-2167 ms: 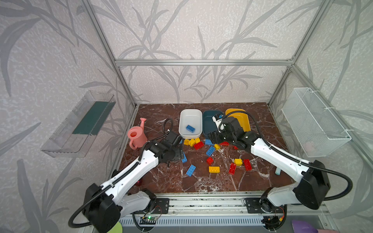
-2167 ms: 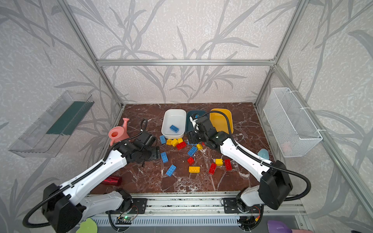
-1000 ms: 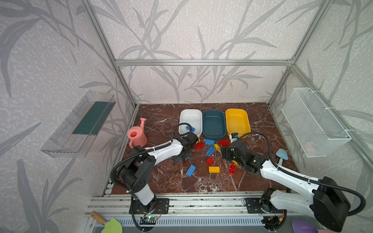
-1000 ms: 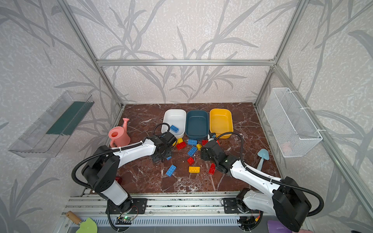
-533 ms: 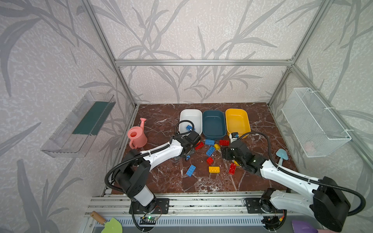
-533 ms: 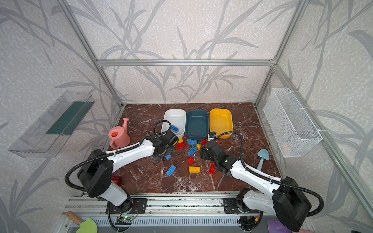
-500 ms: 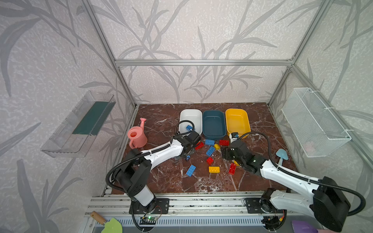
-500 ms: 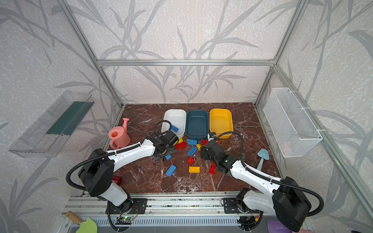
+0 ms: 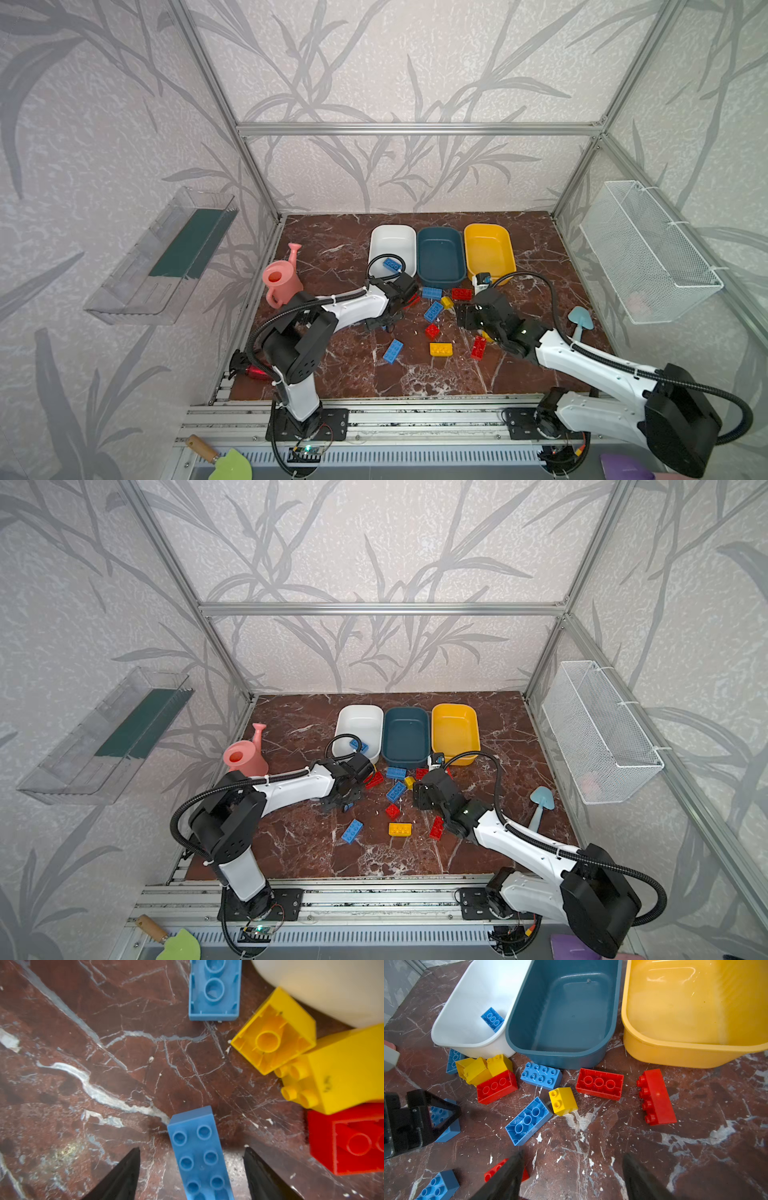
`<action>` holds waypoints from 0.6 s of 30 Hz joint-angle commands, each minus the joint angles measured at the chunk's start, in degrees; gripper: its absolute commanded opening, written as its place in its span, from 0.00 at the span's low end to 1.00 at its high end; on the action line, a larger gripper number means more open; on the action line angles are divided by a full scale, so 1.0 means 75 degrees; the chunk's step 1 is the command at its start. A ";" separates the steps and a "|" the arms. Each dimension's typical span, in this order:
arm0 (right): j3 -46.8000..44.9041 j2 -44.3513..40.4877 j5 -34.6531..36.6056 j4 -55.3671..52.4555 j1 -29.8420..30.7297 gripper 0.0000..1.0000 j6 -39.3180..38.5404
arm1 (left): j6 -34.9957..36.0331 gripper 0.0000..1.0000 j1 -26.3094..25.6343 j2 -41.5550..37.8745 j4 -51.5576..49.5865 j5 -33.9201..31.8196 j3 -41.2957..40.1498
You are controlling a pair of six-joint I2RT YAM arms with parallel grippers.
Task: Sort the legos into containers by color
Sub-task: Pick up the lego from the center of the table.
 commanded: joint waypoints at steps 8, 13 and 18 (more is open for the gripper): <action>-0.0017 -0.0043 0.0465 0.0069 0.0209 0.75 -0.0258 | -0.0052 0.58 0.0142 0.0228 0.0363 -0.0012 -0.0124; -0.0021 -0.0060 0.0558 0.0069 0.0263 0.75 -0.0308 | 0.0117 0.43 0.0220 0.0136 0.0405 -0.0039 -0.0117; -0.0030 -0.0055 0.0555 0.0080 0.0268 0.75 -0.0320 | 0.0407 0.41 0.0220 -0.0199 0.0076 -0.0373 0.0112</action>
